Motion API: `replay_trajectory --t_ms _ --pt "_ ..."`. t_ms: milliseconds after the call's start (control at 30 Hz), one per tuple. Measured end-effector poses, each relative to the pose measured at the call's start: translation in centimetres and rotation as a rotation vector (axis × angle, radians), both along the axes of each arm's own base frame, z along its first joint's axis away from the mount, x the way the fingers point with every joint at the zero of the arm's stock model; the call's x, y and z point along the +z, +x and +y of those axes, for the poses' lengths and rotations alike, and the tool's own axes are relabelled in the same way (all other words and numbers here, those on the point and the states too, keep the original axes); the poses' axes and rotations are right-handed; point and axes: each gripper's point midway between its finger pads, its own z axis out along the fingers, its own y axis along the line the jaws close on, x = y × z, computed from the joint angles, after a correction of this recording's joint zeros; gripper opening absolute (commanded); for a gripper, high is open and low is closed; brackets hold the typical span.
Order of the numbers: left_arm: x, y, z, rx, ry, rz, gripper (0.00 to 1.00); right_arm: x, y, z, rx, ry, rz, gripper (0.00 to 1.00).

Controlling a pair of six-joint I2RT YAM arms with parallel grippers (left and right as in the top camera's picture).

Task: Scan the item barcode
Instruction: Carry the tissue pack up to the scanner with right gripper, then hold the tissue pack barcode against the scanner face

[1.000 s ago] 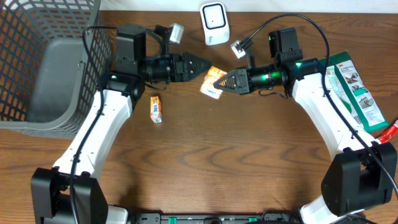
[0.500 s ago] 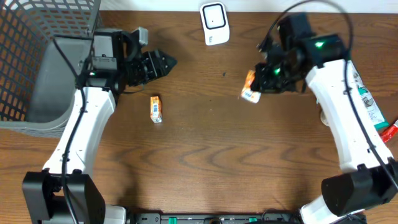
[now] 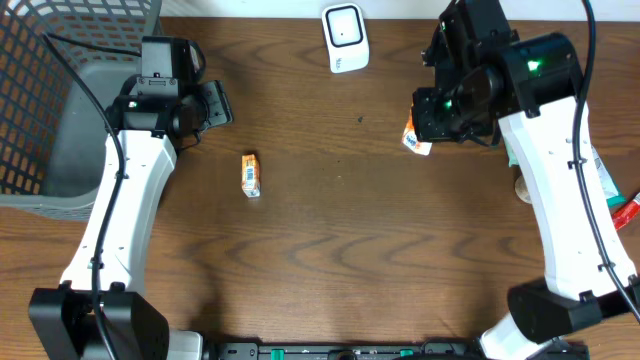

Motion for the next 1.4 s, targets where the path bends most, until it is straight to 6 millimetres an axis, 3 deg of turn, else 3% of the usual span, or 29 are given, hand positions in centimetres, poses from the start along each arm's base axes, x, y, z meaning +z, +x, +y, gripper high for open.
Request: replay_trajectory --t_ms 67,167,500,700,1000,1400 --pt "0.0 0.0 0.3 0.008 0.015 -0.001 0.73 0.6 0.7 0.1 -0.004 -0.008 -0.001 0.01" --pt "0.0 0.0 0.6 0.013 0.031 -0.001 0.84 0.9 3.3 1.1 -0.002 0.003 -0.045 0.01" --pt "0.0 0.0 0.7 0.018 0.040 -0.002 0.85 -3.9 11.4 4.0 -0.003 -0.001 -0.099 0.01" --pt "0.0 0.0 0.7 0.018 0.040 -0.002 0.85 -4.9 16.7 5.3 -0.050 0.017 -0.241 0.01" --pt "0.0 0.0 0.9 0.022 0.046 -0.002 0.85 -6.3 20.5 6.3 -0.100 0.047 -0.321 0.01" --pt "0.0 0.0 0.9 0.022 0.046 -0.002 0.85 -4.2 24.0 6.9 -0.138 0.089 -0.484 0.01"
